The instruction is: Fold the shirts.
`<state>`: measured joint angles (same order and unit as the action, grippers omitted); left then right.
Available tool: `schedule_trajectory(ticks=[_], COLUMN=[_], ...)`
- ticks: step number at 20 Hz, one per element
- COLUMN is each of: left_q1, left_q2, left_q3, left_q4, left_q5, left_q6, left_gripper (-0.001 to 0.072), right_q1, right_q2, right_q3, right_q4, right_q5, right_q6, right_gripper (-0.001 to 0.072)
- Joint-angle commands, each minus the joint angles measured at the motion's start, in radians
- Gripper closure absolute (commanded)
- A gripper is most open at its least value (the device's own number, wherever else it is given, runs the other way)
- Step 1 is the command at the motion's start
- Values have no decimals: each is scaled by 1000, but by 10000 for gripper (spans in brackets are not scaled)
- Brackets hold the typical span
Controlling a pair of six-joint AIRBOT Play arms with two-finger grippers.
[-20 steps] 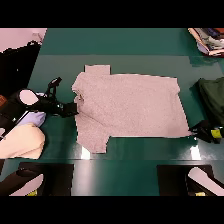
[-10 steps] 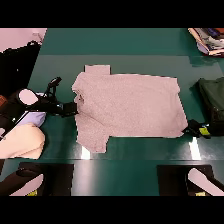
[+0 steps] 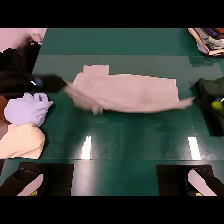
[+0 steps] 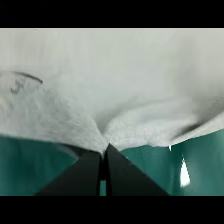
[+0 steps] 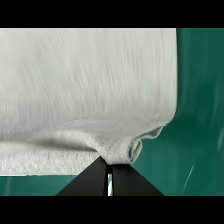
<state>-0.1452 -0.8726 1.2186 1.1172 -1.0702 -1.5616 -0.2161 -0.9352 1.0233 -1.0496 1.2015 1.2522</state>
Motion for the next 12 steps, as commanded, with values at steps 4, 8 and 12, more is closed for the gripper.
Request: schedule_trajectory(ticks=[4,8,12], left_q1=[0,0,0], left_q2=[39,39,39], left_q3=[605,893,1004], left_q4=[18,15,15], left_q5=[-81,-76,-69], left_q6=[17,1,-37], left_gripper=[685,685,685], right_q1=[33,33,33], right_q2=[157,228,204], right_q3=[523,715,876], right_q4=[-12,-140,-185], right_q5=[-63,-63,20], right_q6=[-1,0,0], right_gripper=[698,698,698])
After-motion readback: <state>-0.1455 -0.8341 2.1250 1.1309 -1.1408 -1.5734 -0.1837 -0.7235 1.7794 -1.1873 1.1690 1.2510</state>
